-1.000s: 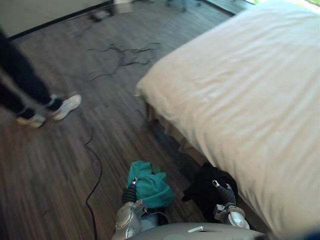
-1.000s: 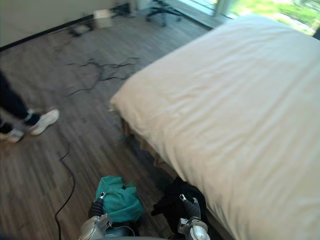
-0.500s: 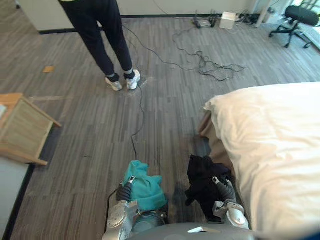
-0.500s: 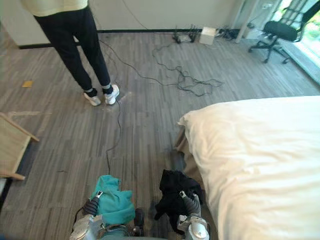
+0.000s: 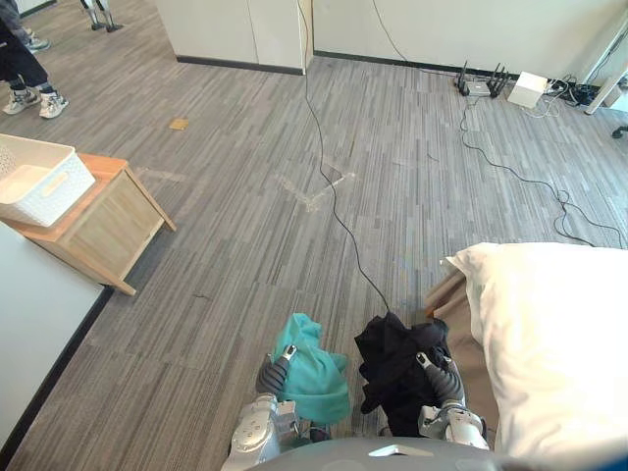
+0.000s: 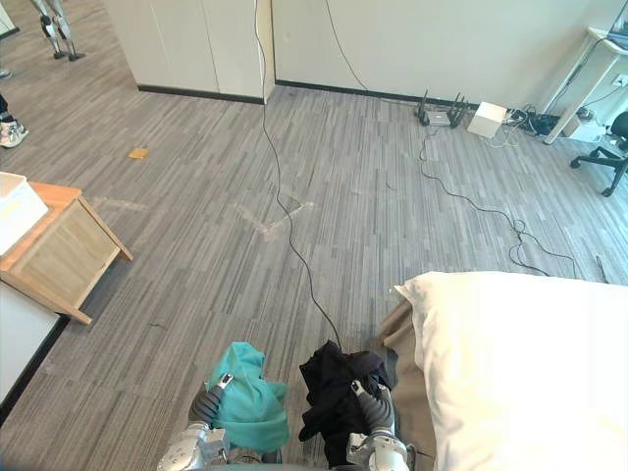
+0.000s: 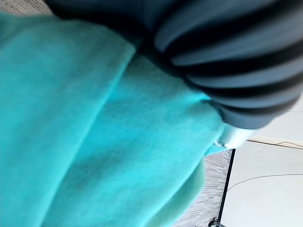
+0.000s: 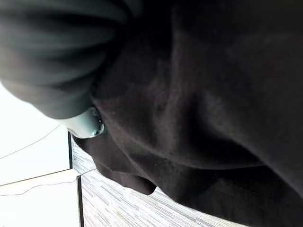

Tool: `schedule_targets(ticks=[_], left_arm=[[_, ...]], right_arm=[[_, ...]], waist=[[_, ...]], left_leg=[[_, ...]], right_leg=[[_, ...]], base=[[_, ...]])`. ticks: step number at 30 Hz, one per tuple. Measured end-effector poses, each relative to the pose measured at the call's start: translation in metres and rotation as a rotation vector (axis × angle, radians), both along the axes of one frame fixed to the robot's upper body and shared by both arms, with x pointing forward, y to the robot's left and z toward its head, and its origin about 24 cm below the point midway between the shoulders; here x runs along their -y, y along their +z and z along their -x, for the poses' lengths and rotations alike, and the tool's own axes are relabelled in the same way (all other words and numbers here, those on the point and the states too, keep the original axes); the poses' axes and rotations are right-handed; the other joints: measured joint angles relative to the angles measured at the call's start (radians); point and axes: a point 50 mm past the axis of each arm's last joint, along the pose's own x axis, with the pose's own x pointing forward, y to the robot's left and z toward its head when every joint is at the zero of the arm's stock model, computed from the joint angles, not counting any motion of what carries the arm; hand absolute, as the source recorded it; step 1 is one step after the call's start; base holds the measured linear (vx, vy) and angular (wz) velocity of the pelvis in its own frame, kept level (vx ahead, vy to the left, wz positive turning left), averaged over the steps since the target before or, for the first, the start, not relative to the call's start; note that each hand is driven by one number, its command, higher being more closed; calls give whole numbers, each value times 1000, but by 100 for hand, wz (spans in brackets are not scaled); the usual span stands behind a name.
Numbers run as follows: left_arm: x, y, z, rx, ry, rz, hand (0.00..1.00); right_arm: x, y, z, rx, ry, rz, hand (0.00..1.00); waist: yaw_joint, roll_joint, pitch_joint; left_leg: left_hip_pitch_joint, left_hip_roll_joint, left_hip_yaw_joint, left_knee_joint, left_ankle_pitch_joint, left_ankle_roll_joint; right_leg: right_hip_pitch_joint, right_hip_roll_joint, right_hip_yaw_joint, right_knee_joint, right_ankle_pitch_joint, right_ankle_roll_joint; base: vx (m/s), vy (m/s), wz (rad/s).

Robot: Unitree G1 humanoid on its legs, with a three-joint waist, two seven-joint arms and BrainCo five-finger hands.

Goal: Tidy the bed and pick cloth on bed and put in laundry

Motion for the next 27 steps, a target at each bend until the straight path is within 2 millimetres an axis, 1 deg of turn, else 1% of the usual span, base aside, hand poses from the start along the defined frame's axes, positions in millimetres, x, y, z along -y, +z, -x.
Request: schedule_targets(ticks=[3, 4, 6, 8, 10, 11, 12, 13, 14, 15, 16, 17, 18, 19, 20, 21, 22, 23, 24, 25, 26, 27], left_arm=[[-2, -1, 1, -5, 8, -2, 100], [-3, -3, 2, -15, 12, -3, 100], [-5, -10, 6, -51, 20, -5, 100], [-9, -18, 10, -97, 44, -4, 100], [-15, -25, 15, -136, 92, 33, 100], [-20, -25, 15, -133, 134, 52, 100], [-22, -25, 14, -127, 152, 62, 100], [-24, -22, 10, -105, 204, 92, 100], [-26, -20, 9, -86, 235, 107, 100], [-27, -17, 5, -63, 255, 116, 100], [-25, -14, 3, -39, 276, 137, 100], [-23, -14, 3, -35, 282, 149, 100], [-22, -14, 4, -38, 285, 153, 100], [-23, -15, 3, -39, 289, 156, 100], [-25, -13, -1, -24, 287, 151, 100], [-27, -11, -5, -8, 286, 146, 100], [-26, -11, -3, -12, 288, 150, 100], [-26, -11, -4, -10, 286, 150, 100], [-25, -9, -11, 13, 282, 150, 100], [-27, -6, -16, 30, 284, 147, 100], [-29, -6, -16, 31, 287, 143, 100], [-33, -7, -15, 27, 295, 134, 100]], right_arm=[[3, -2, 4, -12, -2, 8, 100], [4, -3, 5, -21, 4, 7, 100], [6, -7, 8, -38, 11, 2, 100], [9, -15, 13, -79, 17, -13, 100], [13, -23, 16, -121, 20, -44, 100], [13, -23, 16, -118, 6, -69, 100], [14, -22, 15, -112, -2, -79, 100], [17, -18, 11, -82, -14, -95, 100], [19, -15, 9, -63, -21, -107, 100], [20, -13, 8, -51, -25, -114, 100], [25, -10, 6, -38, -28, -103, 100], [28, -8, 2, -25, -27, -91, 100], [30, -7, -1, -16, -26, -89, 100], [30, -4, -10, 9, -33, -96, 100], [30, -2, -17, 28, -43, -99, 100], [32, 1, -25, 50, -52, -95, 100], [35, 1, -24, 46, -59, -87, 100], [36, -2, -21, 30, -62, -83, 100], [34, -2, -23, 27, -57, -85, 100], [29, -1, -27, 33, -46, -98, 100], [26, -1, -29, 36, -43, -105, 100], [23, 0, -31, 40, -42, -114, 100]], waist=[[0, 2, 1], [0, 5, 3], [-3, 13, 6], [-5, 16, 13], [-4, 16, 24], [-2, 13, 40], [-2, 12, 49], [3, 14, 77], [9, 17, 89], [13, 19, 97], [22, 37, 102], [34, 52, 104], [41, 55, 106], [51, 45, 112], [55, 32, 118], [56, 23, 124], [59, 31, 125], [66, 24, 123], [59, 22, 118], [60, 17, 121], [62, 13, 124], [61, 2, 132]], left_leg=[[-5, 3, 16, 0, -1, 0], [-8, 5, 30, 0, -3, 0], [-7, 4, 32, 0, -7, -1], [7, 3, 30, 1, -10, -4], [24, 1, 21, 15, -19, -15], [2, 0, 10, 76, -47, -24], [-16, -1, 1, 124, -71, -35], [-48, -2, -14, 219, -116, -68], [-79, -2, -16, 292, -143, -99], [-112, 7, -6, 356, -178, -127], [-144, 37, 36, 426, -239, -147], [-156, 53, 65, 461, -272, -135], [-162, 58, 77, 473, -288, -124], [-211, 62, 86, 508, -306, -77], [-252, 64, 83, 514, -295, -69], [-316, 71, 80, 452, -217, -81], [-331, 88, 100, 356, -49, -78], [-316, 70, 114, 357, -66, -31], [-333, 54, 112, 386, -104, -27], [-357, 57, 111, 439, -126, -3], [-360, 61, 115, 463, -132, 5], [-360, 66, 114, 512, -135, 7]], right_leg=[[-13, 3, 11, -5, -5, -6], [-16, 6, 31, -7, -3, -5], [-13, 5, 34, -12, 7, -2], [3, 5, 34, -13, 6, -2], [22, 3, 29, -9, -9, -4], [25, -3, 22, 10, -27, -4], [26, -7, 13, 22, -38, -6], [40, -9, -9, 46, -68, -16], [45, -20, -25, 60, -94, -19], [49, -23, -40, 69, -105, -33], [58, -10, -56, 68, -115, -37], [64, -6, -58, 71, -125, -35], [66, -6, -58, 75, -133, -34], [72, -33, -56, 79, -148, -26], [74, -58, -57, 81, -158, -14], [86, -95, -59, 74, -177, 11], [131, -114, -60, 52, -198, 40], [141, -134, -60, 45, -203, 44], [146, -141, -37, 31, -173, 16], [146, -138, -5, 22, -120, 20], [151, -138, 10, 20, -94, 28], [162, -142, 37, 21, -43, 34]], base=[[0, 0, -15], [12, -2, -27], [45, -9, -12], [73, -18, 5], [102, -37, 12], [84, -47, 25], [62, -71, 46], [17, -67, 54], [-9, -71, 65], [-10, -48, 54], [24, -25, 40], [69, 2, 20], [142, 47, 8], [149, 62, 2], [254, 123, 1], [300, 177, -2], [360, 210, 2], [471, 237, 16], [513, 233, 19], [505, 214, 18], [337, 152, 2], [333, 188, -11]])
